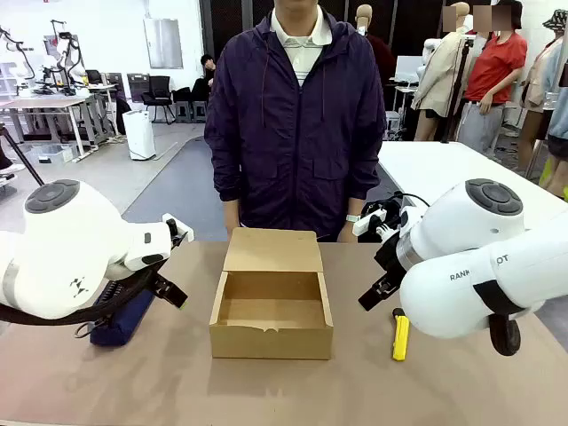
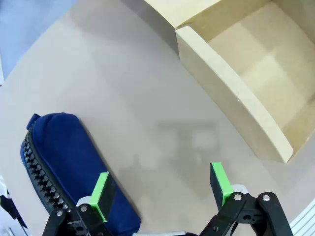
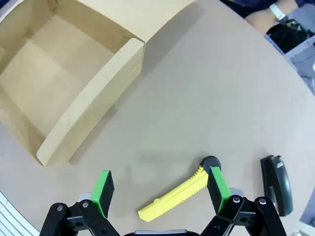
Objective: Pack the items into the box.
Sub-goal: Pick up the item specified by the human and place it in the Mailer Box.
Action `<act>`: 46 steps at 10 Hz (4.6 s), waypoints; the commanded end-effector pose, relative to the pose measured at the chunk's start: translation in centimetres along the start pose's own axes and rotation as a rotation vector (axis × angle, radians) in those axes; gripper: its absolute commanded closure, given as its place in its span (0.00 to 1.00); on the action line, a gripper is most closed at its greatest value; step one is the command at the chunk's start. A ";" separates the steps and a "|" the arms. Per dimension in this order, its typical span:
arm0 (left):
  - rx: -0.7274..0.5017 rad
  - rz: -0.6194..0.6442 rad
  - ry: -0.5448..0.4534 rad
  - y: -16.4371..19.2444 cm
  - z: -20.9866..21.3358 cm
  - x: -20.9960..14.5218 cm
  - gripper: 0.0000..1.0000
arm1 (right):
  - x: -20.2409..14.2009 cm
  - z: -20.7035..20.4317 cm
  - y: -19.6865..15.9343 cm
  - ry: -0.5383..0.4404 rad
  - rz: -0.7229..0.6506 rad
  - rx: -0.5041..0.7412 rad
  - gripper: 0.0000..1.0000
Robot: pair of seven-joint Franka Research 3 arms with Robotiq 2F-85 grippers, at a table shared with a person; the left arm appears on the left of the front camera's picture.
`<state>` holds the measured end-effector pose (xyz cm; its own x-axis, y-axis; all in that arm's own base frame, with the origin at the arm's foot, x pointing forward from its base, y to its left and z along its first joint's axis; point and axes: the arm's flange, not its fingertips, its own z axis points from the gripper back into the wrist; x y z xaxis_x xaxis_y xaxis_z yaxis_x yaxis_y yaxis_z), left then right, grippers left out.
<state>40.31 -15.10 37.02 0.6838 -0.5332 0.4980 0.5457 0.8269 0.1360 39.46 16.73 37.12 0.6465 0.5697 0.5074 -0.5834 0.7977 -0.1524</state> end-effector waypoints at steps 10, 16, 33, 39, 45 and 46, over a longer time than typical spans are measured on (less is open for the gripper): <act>0.000 0.000 -0.001 0.0 0.0 0.0 0.00 | 0.0 0.0 0.0 0.000 0.000 0.000 0.00; -0.345 0.192 0.093 0.9 4.4 1.5 0.00 | 1.0 5.8 -2.3 0.098 -0.337 0.365 0.00; -0.751 1.023 -0.618 24.8 22.5 -26.8 0.00 | -28.6 27.3 -24.6 -0.483 -1.382 0.631 0.00; -0.751 1.023 -0.618 24.8 22.5 -26.8 0.00 | -28.6 27.3 -24.6 -0.483 -1.382 0.631 0.00; -0.751 1.023 -0.618 24.8 22.5 -26.8 0.00 | -9.7 15.0 -23.4 0.244 -0.787 0.118 0.00; -0.751 1.023 -0.618 24.8 22.5 -26.8 0.00 | -7.8 13.2 -22.1 0.277 -0.689 0.035 0.00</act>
<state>24.62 23.58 46.14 0.7280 0.5564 0.4006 0.1796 0.4091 -0.8946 40.29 -6.94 47.82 0.9417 -0.2374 0.2383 0.1212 0.9002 0.4182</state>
